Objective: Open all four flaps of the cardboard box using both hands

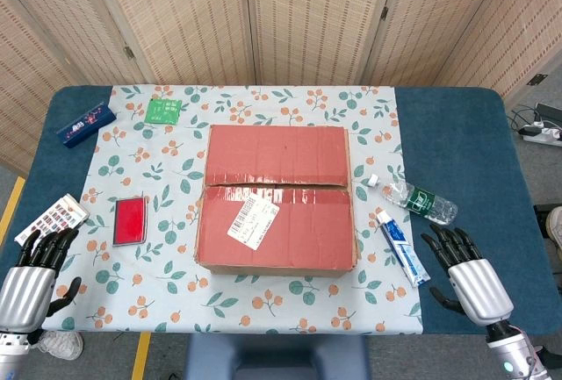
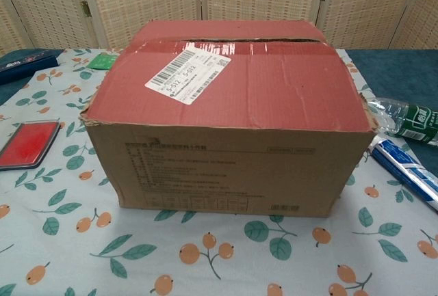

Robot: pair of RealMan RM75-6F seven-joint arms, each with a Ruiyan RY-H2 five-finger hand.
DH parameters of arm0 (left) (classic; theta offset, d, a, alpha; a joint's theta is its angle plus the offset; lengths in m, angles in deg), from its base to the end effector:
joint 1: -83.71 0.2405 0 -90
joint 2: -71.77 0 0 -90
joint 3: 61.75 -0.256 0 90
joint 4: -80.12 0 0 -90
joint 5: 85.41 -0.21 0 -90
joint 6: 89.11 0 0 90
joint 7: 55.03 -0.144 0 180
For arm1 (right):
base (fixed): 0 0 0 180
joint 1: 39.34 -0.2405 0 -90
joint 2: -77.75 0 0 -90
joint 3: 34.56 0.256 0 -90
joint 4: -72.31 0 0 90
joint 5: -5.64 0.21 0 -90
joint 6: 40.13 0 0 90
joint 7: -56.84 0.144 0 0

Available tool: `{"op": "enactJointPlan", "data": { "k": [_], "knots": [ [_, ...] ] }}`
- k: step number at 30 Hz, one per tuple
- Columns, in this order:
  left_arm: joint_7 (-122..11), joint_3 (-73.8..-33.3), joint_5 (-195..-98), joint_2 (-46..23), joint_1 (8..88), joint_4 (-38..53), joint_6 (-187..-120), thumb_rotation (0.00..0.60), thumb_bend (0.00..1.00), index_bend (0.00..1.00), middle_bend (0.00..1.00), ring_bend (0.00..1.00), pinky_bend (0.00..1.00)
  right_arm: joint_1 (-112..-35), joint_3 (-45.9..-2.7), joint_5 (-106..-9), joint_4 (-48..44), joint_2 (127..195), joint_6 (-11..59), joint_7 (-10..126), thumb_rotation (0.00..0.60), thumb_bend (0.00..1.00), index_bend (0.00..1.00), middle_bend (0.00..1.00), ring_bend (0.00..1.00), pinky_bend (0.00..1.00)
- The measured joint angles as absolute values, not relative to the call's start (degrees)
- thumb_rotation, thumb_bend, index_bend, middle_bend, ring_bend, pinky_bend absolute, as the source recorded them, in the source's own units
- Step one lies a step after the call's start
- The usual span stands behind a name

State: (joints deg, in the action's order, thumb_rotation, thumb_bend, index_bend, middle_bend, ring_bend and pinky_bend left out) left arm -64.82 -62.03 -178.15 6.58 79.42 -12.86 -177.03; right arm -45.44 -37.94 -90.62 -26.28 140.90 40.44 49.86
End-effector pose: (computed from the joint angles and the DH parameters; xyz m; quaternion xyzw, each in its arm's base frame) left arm -0.2948 0.1652 0.1449 -0.6518 -0.3210 -0.3657 0.5816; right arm -0.2753 -0.1576 0.1224 0.6919 -0.3763 0.3631 0.4978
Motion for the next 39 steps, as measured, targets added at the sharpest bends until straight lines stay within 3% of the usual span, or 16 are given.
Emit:
{"op": "enactJointPlan", "data": {
  "k": [15,22,32,39],
  "knots": [
    [-64.3,-62.4,-178.3,6.9,79.9,-12.7,-177.8,0.600,0.43,0.08,0.14,0.13,0.05,-46.8,-36.3,-90.7,-25.9,141.7,40.8,51.4,0.600,0.29,0.00,0.00,0.00,0.00],
    [-62.5,-61.7,-176.3,7.4,80.8,-12.1,-178.8,0.600,0.43,0.08,0.14,0.13,0.05,-52.5,-30.7,-91.0,-23.8,143.2,39.3,55.2,0.600,0.29,0.00,0.00,0.00,0.00],
    [-61.9,-60.2,-172.9,7.5,80.5,-11.9,-177.2,0.600,0.43,0.08,0.14,0.13,0.05,-64.1,-23.2,-83.7,-20.0,144.7,28.0,63.4,0.600,0.29,0.00,0.00,0.00,0.00],
    [-60.3,-59.5,-171.3,8.0,80.3,-11.6,-176.6,0.600,0.43,0.08,0.14,0.13,0.05,-69.4,-20.8,-81.9,-13.5,149.4,25.2,68.0,0.600,0.29,0.00,0.00,0.00,0.00]
  ]
}}
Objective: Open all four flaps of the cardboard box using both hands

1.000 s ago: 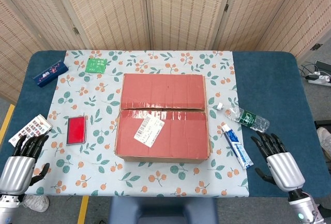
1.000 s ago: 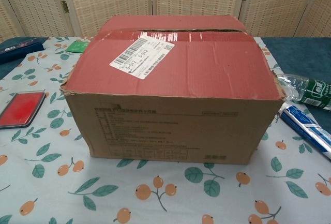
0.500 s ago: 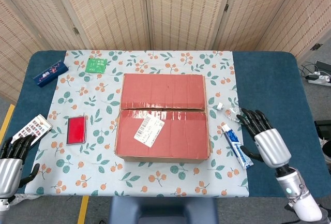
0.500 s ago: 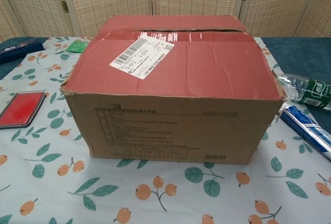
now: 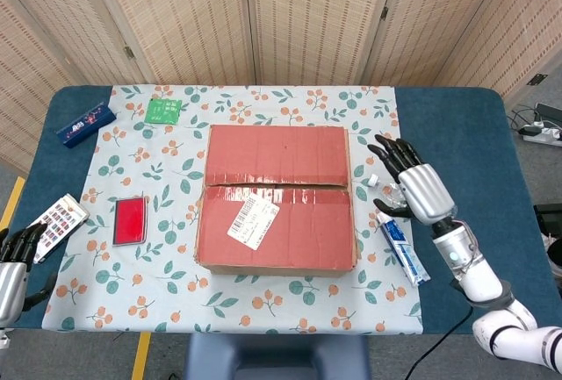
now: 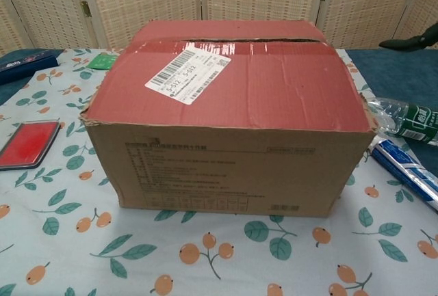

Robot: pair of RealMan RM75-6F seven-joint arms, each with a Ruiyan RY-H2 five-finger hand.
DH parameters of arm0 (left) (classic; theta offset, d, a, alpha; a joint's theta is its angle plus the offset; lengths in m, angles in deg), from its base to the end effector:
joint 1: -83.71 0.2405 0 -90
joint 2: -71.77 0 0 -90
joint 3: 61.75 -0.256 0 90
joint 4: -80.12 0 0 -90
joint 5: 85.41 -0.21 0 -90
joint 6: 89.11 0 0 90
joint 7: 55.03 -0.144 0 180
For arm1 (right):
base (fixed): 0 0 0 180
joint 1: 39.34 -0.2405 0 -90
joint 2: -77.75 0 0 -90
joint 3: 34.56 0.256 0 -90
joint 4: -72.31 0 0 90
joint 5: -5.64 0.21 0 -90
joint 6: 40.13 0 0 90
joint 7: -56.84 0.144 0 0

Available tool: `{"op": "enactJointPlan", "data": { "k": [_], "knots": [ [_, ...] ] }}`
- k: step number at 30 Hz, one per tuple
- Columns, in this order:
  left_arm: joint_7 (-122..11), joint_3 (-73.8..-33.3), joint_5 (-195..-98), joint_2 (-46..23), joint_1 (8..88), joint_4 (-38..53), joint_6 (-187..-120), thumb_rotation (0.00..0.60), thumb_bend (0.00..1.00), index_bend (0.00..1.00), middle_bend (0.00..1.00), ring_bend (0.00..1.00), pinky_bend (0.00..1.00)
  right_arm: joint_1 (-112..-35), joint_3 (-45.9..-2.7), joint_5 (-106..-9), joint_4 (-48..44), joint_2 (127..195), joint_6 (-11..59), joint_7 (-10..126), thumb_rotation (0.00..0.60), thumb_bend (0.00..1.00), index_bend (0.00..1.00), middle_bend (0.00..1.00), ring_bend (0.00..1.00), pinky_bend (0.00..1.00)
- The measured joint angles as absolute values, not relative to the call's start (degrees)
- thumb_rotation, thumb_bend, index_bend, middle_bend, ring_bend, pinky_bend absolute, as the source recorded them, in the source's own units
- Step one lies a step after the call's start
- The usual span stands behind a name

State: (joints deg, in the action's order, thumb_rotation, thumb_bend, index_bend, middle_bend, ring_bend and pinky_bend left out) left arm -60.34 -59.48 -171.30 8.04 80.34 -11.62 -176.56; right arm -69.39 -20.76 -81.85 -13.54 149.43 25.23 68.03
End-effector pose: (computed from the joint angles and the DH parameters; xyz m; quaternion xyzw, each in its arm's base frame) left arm -0.3167 0.1709 0.1665 -0.6023 -0.3534 -0.3576 0.6200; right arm -0.1980 -0.3353 0.1106 0.6692 -0.3587 0.5058 0.4094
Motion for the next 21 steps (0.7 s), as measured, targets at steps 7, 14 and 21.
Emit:
{"op": "enactJointPlan", "data": {
  "k": [7,14,21],
  "knots": [
    [-59.1,-59.3,-170.8,8.5,80.6,-11.4,-176.5,0.600,0.43,0.08,0.14,0.13,0.05,-72.7,-20.4,-80.5,-8.7,153.3,22.7,69.9,0.600,0.29,0.00,0.00,0.00,0.00],
    [-58.1,-59.2,-170.5,8.9,80.8,-11.3,-176.7,0.600,0.43,0.09,0.14,0.13,0.05,-75.9,-20.5,-80.1,-3.5,157.8,21.6,71.8,0.600,0.29,0.00,0.00,0.00,0.00],
    [-57.2,-59.1,-170.4,9.2,81.2,-11.1,-177.1,0.600,0.43,0.09,0.14,0.13,0.05,-77.8,-20.7,-79.9,-1.0,160.4,21.8,72.1,0.600,0.29,0.00,0.00,0.00,0.00]
  ]
}}
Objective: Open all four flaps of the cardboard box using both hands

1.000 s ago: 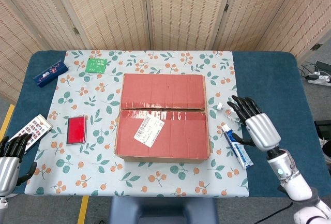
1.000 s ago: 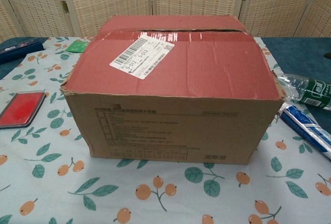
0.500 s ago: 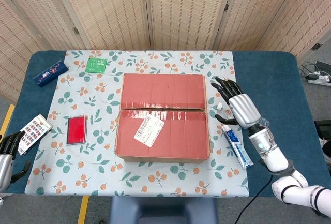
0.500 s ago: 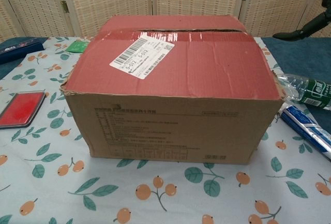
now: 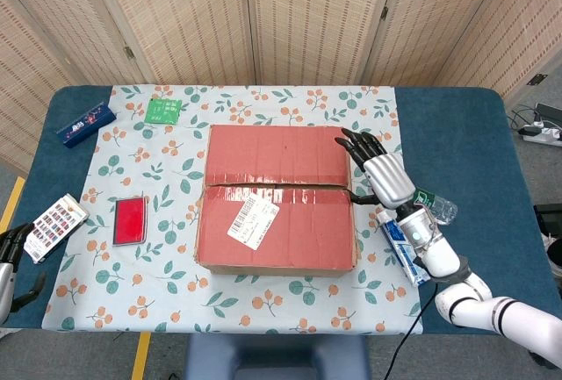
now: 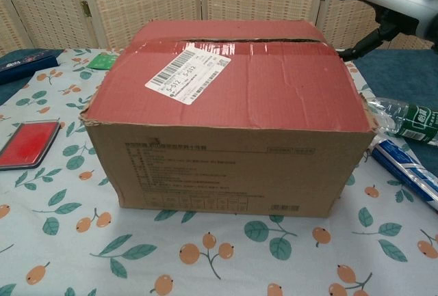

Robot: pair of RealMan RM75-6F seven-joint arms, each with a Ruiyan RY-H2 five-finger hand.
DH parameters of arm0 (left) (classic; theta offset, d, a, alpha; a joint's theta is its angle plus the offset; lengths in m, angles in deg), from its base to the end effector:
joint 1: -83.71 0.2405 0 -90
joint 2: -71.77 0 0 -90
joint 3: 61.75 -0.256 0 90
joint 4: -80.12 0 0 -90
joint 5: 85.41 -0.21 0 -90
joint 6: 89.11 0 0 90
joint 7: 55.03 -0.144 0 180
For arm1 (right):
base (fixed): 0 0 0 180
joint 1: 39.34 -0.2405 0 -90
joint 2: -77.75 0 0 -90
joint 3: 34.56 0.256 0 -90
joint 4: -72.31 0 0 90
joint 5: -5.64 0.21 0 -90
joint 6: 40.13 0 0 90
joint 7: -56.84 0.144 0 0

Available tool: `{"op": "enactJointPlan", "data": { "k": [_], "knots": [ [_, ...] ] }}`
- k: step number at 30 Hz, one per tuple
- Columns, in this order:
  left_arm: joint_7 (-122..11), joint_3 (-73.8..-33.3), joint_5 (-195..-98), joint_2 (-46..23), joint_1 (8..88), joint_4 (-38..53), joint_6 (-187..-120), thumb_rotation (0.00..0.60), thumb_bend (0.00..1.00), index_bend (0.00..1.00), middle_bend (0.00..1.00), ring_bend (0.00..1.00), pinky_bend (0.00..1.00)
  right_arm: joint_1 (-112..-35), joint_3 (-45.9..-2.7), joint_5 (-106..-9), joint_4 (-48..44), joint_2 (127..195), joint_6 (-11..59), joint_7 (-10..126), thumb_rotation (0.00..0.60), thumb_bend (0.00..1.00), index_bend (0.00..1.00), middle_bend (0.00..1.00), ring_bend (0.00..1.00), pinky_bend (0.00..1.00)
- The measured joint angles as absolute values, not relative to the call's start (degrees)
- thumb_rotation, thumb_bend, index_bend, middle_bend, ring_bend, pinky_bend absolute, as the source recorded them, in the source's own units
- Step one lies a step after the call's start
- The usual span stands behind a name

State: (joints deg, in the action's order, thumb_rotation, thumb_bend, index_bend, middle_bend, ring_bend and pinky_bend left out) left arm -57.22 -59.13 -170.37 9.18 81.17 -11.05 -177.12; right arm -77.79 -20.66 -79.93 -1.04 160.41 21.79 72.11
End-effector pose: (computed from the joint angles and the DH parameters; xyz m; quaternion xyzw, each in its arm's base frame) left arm -0.3234 0.1675 0.1771 -0.5865 -0.3632 -0.3631 0.6263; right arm -0.1747 -0.3765 0.0612 0.6738 -0.3689 0.5175 0.3770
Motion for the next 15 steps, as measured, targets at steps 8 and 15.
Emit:
{"op": "enactJointPlan", "data": {
  "k": [8,15],
  "knots": [
    [-56.7,-59.1,-170.5,9.3,81.5,-10.9,-177.7,0.600,0.43,0.09,0.14,0.13,0.05,-79.8,-20.2,-78.7,1.5,162.9,21.4,72.5,0.600,0.29,0.00,0.00,0.00,0.00],
    [-56.5,-59.1,-170.5,9.4,81.7,-10.9,-177.8,0.600,0.43,0.09,0.14,0.13,0.05,-81.5,-18.7,-77.4,3.5,164.3,21.8,72.6,0.600,0.29,0.00,0.00,0.00,0.00]
  ]
}}
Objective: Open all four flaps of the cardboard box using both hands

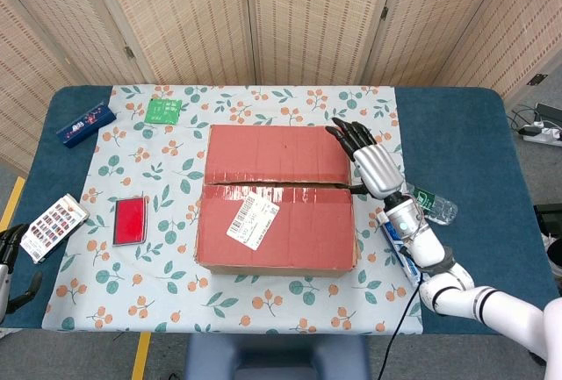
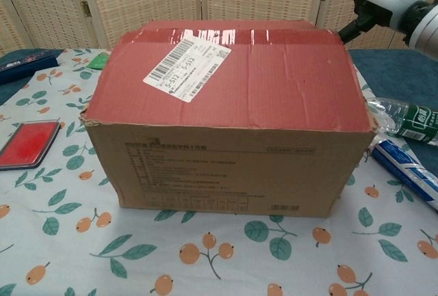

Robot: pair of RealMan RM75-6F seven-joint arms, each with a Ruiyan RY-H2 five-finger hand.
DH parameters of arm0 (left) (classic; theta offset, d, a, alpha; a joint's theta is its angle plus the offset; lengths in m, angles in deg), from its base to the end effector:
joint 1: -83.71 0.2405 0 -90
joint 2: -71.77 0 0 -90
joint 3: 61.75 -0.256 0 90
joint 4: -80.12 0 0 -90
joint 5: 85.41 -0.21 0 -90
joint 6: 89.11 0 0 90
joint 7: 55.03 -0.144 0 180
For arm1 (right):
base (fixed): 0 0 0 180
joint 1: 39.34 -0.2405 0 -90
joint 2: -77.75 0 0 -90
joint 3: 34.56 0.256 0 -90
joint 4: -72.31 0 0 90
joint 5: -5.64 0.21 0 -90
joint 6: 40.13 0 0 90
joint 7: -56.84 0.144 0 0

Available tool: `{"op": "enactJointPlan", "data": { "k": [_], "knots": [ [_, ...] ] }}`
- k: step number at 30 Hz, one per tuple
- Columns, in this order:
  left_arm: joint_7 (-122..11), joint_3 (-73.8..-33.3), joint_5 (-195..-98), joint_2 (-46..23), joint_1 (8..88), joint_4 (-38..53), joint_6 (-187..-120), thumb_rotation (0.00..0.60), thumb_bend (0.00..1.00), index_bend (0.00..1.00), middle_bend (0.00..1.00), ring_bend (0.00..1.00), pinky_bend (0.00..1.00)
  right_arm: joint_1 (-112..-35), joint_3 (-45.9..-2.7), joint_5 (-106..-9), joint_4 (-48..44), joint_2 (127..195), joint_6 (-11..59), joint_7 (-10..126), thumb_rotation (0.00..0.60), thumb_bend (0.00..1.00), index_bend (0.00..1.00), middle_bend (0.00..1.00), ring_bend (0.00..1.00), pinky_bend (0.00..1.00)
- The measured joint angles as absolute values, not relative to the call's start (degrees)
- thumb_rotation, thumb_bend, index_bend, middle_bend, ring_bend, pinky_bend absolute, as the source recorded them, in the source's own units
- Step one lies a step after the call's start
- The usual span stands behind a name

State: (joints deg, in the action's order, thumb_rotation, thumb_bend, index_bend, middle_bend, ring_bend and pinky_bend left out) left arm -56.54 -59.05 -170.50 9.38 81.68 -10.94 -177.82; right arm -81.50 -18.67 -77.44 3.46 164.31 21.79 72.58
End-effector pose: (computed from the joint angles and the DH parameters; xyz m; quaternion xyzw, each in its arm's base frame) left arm -0.3243 0.1649 0.1801 -0.5817 -0.3629 -0.3669 0.6287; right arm -0.1554 -0.3980 0.0538 0.6568 -0.3650 0.5405 0.3786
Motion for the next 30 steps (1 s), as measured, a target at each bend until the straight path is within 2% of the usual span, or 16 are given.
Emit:
{"op": "enactJointPlan", "data": {
  "k": [10,16,30],
  "knots": [
    [-55.8,-59.0,-170.3,9.6,82.2,-10.8,-178.3,0.600,0.43,0.09,0.14,0.13,0.05,-85.4,-13.8,-73.0,6.9,165.2,20.1,73.9,0.600,0.29,0.00,0.00,0.00,0.00],
    [-55.6,-58.8,-169.8,9.6,82.2,-10.7,-177.9,0.600,0.43,0.09,0.14,0.13,0.05,-88.5,-11.0,-69.1,8.4,164.7,16.6,73.6,0.600,0.29,0.00,0.00,0.00,0.00],
    [-53.7,-57.7,-166.8,10.0,81.9,-9.7,-176.1,0.600,0.43,0.09,0.14,0.13,0.05,-97.3,-6.1,-60.9,19.7,166.6,7.2,72.5,0.600,0.29,0.00,0.00,0.00,0.00]
  ]
}}
